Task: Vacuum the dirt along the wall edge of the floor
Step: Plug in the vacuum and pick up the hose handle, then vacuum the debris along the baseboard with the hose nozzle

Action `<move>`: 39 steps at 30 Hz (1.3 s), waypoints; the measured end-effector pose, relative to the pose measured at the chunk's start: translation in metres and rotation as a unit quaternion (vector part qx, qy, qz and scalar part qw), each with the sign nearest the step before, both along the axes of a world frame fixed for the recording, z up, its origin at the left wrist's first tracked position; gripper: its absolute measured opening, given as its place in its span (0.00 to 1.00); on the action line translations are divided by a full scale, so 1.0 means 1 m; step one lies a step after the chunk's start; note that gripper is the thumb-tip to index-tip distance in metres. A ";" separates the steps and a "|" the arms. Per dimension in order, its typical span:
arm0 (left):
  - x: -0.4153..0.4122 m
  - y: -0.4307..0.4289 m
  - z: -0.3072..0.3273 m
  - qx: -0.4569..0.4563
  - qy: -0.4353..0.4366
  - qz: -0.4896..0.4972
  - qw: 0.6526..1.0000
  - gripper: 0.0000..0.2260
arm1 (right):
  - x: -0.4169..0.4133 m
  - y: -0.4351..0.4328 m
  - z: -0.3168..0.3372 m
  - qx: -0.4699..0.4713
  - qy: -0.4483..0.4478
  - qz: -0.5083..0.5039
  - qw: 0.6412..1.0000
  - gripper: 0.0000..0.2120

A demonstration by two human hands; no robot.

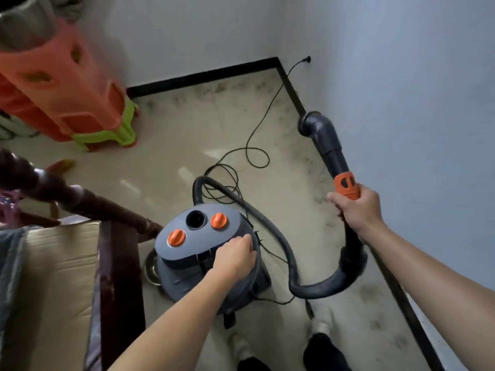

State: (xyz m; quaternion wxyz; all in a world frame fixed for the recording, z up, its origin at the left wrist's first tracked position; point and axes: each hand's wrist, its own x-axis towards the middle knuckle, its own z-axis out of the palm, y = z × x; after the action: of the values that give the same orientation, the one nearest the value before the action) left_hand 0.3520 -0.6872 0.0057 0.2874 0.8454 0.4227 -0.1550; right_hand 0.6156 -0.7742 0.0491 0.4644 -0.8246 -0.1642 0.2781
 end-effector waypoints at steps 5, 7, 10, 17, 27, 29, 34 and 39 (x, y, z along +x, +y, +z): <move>0.067 -0.017 0.007 -0.061 0.067 -0.028 0.995 0.09 | 0.078 0.023 0.042 0.078 0.077 -0.056 0.992 0.11; 0.094 -0.020 0.005 -0.079 0.091 -0.026 0.992 0.14 | 0.109 0.033 0.051 0.104 0.117 -0.071 0.985 0.10; 0.135 -0.024 0.003 -0.108 0.102 -0.030 0.988 0.26 | 0.154 0.054 0.066 0.124 0.181 -0.095 0.971 0.11; 0.217 -0.012 0.006 -0.138 0.017 0.128 0.982 0.28 | 0.241 0.114 0.104 0.147 0.312 -0.136 0.929 0.12; 0.199 0.104 0.048 -0.011 -0.093 0.273 0.957 0.11 | 0.252 0.223 0.110 0.174 0.458 -0.140 0.860 0.11; 0.200 0.141 0.061 0.023 -0.123 0.277 0.953 0.11 | 0.251 0.256 0.116 0.176 0.452 -0.132 0.864 0.12; 0.222 0.260 0.092 0.159 -0.164 0.278 0.933 0.11 | 0.243 0.356 0.124 0.156 0.453 -0.085 0.873 0.12; 0.213 0.334 0.089 0.225 -0.086 0.270 0.932 0.12 | 0.251 0.436 0.107 0.112 0.462 -0.120 0.872 0.12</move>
State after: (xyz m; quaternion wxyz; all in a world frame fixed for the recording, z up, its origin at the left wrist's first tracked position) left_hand 0.5651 -0.3532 0.0945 0.1556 0.7519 0.6327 0.1008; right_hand 0.8670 -0.3386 0.1564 0.6061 -0.5578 0.1390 0.5497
